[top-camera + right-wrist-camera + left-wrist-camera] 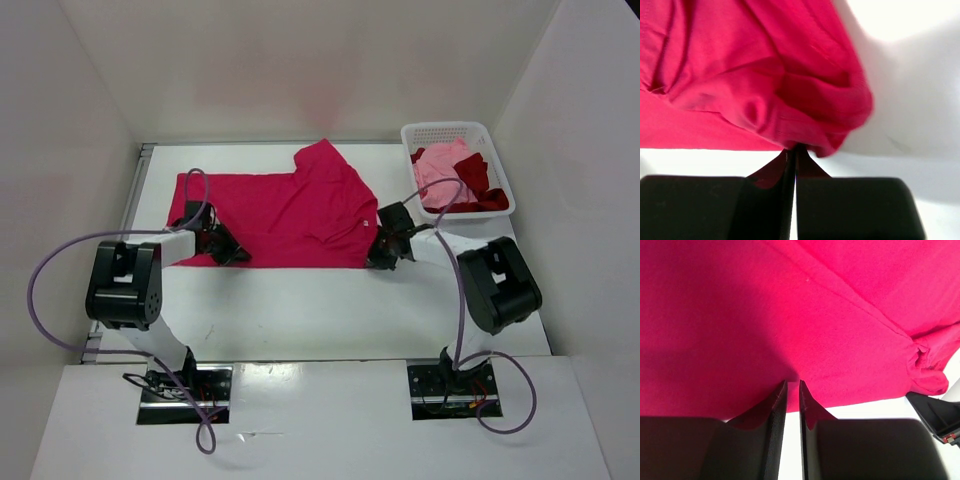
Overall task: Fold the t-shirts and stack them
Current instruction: Fold the flattened tshirt in 1/3 of the way
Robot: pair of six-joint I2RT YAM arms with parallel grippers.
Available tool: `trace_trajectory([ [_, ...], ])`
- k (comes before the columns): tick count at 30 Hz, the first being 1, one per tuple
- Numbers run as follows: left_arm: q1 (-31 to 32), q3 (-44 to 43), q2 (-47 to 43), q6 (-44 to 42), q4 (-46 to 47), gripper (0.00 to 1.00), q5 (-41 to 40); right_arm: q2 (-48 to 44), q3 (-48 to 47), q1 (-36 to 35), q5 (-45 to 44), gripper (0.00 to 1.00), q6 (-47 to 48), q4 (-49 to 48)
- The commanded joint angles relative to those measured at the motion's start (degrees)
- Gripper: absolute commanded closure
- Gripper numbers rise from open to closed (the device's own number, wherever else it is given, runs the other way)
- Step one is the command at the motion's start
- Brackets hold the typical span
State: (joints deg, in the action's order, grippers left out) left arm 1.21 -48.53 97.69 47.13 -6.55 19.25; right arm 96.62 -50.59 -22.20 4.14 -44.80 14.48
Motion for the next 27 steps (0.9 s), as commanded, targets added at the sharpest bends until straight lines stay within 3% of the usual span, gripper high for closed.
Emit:
trace_trajectory([
  [1, -0.2, 3.6, -3.3, -1.2, -6.3, 0.77, -1.0, -5.4, 6.2, -0.1, -0.9, 0.97, -1.3, 6.0],
  [7, 2.3, 8.5, -13.8, -0.6, -10.7, 0.75, 1.8, -16.5, 10.1, -0.1, 0.2, 0.92, -2.4, 10.5],
  [11, 3.5, 6.6, -20.0, -0.1, -12.9, 0.70, 1.4, -17.2, 2.3, -0.1, 2.1, 0.80, -0.2, 13.3],
  [13, 4.5, 1.8, -20.6, -0.1, -13.5, 0.69, -1.1, -14.8, -3.0, -0.1, 3.3, 0.80, 1.1, 12.8],
  [17, 6.0, -4.2, -14.5, -0.1, -9.9, 0.68, -1.0, -7.3, -10.4, -1.3, 3.3, 0.89, 3.4, 11.5],
  [22, 7.1, -7.7, -1.7, 1.1, -5.1, 0.69, 0.0, 3.2, -14.6, -1.3, 0.5, 0.89, 5.4, 9.3],
  [27, 8.9, -7.6, 2.7, 1.7, -3.7, 0.69, 0.0, 7.7, -13.6, -1.3, -2.9, 0.91, 6.0, 9.3],
])
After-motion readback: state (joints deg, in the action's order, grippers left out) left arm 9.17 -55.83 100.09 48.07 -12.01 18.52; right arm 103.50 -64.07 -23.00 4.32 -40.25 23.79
